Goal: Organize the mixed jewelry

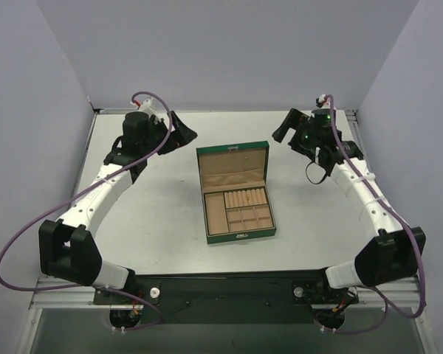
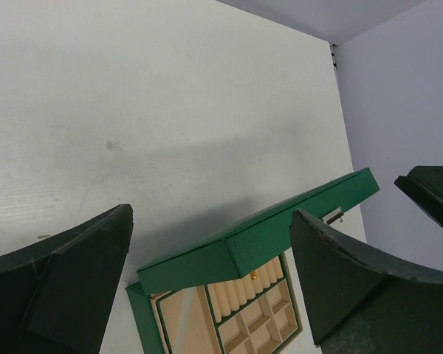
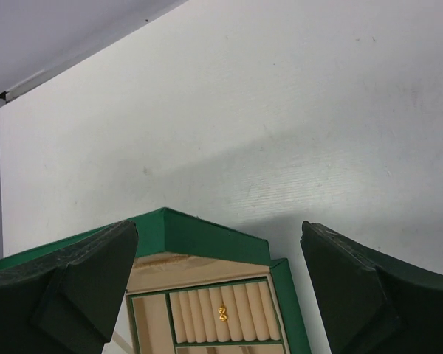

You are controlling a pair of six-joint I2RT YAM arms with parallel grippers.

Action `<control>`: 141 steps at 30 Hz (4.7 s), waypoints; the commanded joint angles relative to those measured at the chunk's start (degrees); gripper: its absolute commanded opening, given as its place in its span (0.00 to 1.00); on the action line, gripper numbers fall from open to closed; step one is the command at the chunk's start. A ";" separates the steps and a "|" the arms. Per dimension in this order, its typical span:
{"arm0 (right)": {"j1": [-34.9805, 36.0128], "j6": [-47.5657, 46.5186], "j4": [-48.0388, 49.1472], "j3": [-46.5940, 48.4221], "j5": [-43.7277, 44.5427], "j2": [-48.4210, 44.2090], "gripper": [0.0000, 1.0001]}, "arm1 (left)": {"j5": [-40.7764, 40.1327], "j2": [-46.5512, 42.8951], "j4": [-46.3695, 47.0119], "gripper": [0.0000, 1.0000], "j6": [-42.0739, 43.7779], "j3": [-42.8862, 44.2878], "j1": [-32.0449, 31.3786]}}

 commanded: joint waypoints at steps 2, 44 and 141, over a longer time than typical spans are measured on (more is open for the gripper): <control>1.39 -2.10 0.97 5.99 -0.89 6.31 1.00 | 1.53 2.73 3.66 0.97 0.79 1.91 -0.93; 5.61 -6.49 -1.22 -0.23 -0.62 7.82 1.00 | 6.81 4.40 12.01 0.94 0.44 -10.30 -4.18; 27.15 7.92 2.91 -46.47 21.09 -26.12 0.97 | -15.78 -23.38 9.54 0.91 1.24 -45.36 -30.99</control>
